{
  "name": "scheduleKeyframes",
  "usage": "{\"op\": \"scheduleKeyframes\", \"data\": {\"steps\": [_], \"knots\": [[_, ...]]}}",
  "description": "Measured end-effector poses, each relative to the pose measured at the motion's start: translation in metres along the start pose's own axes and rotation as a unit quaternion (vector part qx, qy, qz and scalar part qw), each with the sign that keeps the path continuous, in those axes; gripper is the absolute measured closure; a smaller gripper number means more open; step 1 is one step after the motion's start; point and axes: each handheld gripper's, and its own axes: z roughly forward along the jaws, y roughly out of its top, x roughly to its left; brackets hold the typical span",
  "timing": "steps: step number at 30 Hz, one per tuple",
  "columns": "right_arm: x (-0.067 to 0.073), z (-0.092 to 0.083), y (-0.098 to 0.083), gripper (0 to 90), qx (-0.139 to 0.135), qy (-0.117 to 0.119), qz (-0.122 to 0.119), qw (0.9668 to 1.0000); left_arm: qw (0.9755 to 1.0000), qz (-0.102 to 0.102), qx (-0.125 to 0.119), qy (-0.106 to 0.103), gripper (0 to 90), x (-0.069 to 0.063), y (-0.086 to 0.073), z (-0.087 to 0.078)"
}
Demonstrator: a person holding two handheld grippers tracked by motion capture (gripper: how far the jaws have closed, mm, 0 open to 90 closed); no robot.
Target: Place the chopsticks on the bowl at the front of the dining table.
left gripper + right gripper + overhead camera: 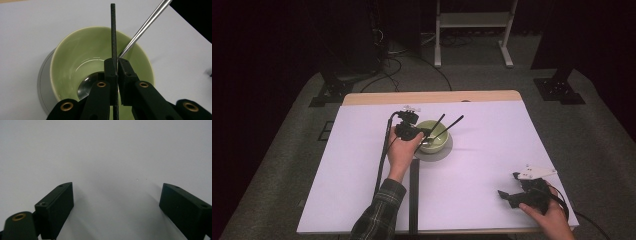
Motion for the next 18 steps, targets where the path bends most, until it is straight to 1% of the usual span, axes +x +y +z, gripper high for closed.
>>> {"op": "scheduleKeyframes", "data": {"steps": [6, 18], "knots": [[0.000, 0.000, 0.000, 10.5, 0.000, 0.000, 0.000, 1.0000, 1.0000, -0.005, 0.003, 0.000, 86.5, 0.000, 0.001, 0.008], [0.000, 0.000, 0.000, 10.5, 0.000, 0.000, 0.000, 1.0000, 1.0000, -0.001, 0.001, 0.005, 86.5, -0.007, 0.010, 0.015]]}}
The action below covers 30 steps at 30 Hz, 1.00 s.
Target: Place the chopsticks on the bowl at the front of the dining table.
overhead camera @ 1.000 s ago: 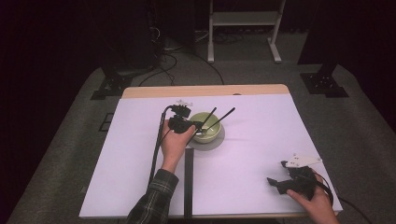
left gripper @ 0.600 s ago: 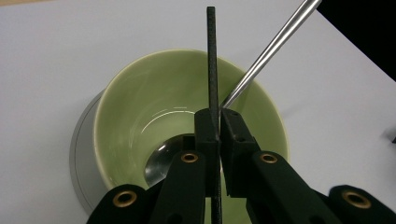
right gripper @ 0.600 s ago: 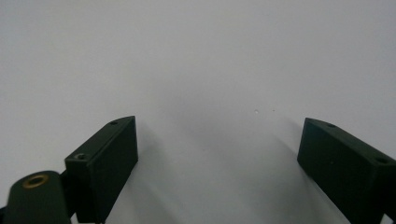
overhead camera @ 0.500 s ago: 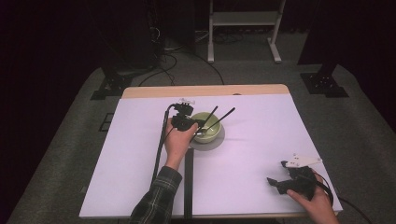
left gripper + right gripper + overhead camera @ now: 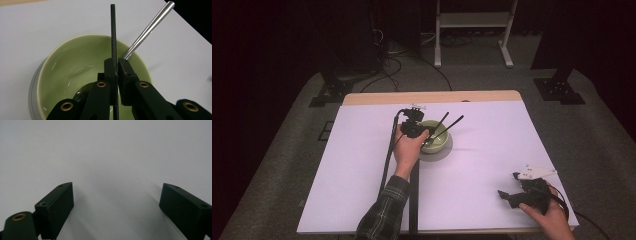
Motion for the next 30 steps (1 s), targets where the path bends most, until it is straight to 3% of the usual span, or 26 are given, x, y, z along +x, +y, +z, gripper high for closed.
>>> {"op": "scheduleKeyframes", "data": {"steps": [18, 26, 30], "knots": [[0.000, 0.000, 0.000, 10.5, 0.000, 0.000, -0.001, 1.0000, 0.9999, -0.008, 0.001, 0.006, 86.0, 0.004, 0.001, 0.004], [0.000, 0.000, 0.000, 10.6, 0.000, 0.000, -0.001, 1.0000, 0.9999, -0.006, -0.006, 0.006, 79.4, 0.006, 0.002, -0.001], [0.000, 0.000, 0.000, 10.6, 0.000, 0.000, -0.001, 1.0000, 0.9999, -0.002, -0.011, 0.008, 71.0, 0.007, 0.001, -0.009]]}}
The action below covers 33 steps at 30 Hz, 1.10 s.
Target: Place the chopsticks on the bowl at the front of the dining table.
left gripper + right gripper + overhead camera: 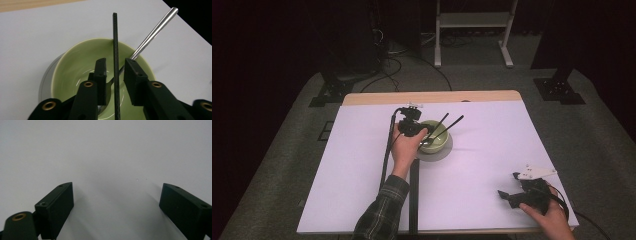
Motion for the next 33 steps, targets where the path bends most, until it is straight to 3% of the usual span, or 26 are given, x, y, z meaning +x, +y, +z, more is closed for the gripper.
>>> {"op": "scheduleKeyframes", "data": {"steps": [5, 16, 24, 33], "knots": [[0.000, 0.000, 0.000, 10.5, 0.000, 0.000, 0.000, 1.0000, 0.9999, 0.006, -0.009, 0.004, 63.5, 0.004, -0.001, -0.014], [0.000, 0.000, 0.000, 10.5, 0.000, 0.000, 0.000, 1.0000, 0.9981, 0.046, -0.028, 0.028, 46.7, 0.015, -0.015, -0.037], [0.000, 0.000, 0.000, 10.6, 0.000, 0.000, 0.000, 1.0000, 0.9967, 0.072, -0.014, 0.036, 38.4, 0.026, -0.034, -0.052], [0.000, 0.000, 0.000, 10.5, 0.000, 0.000, 0.000, 1.0000, 0.9951, 0.091, -0.018, 0.034, 24.5, 0.033, -0.048, -0.067]]}}
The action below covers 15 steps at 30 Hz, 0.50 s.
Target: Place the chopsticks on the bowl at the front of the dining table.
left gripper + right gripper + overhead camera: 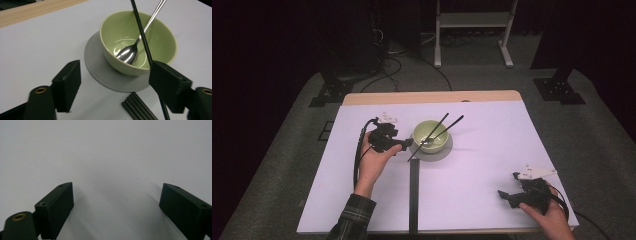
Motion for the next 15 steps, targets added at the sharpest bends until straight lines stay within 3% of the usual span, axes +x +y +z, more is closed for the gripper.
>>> {"op": "scheduleKeyframes", "data": {"steps": [6, 8, 15], "knots": [[0.000, 0.000, 0.000, 10.5, 0.000, 0.000, 0.000, 1.0000, 0.9999, 0.011, 0.002, -0.005, 16.4, 0.001, -0.008, -0.010], [0.000, 0.000, 0.000, 10.5, 0.000, 0.000, 0.000, 1.0000, 0.9995, 0.028, 0.012, -0.009, 8.4, 0.000, -0.011, -0.012], [0.000, 0.000, 0.000, 10.5, 0.000, 0.000, 0.000, 1.0000, 0.9998, 0.019, 0.007, -0.007, 8.4, 0.001, -0.021, -0.021]]}}
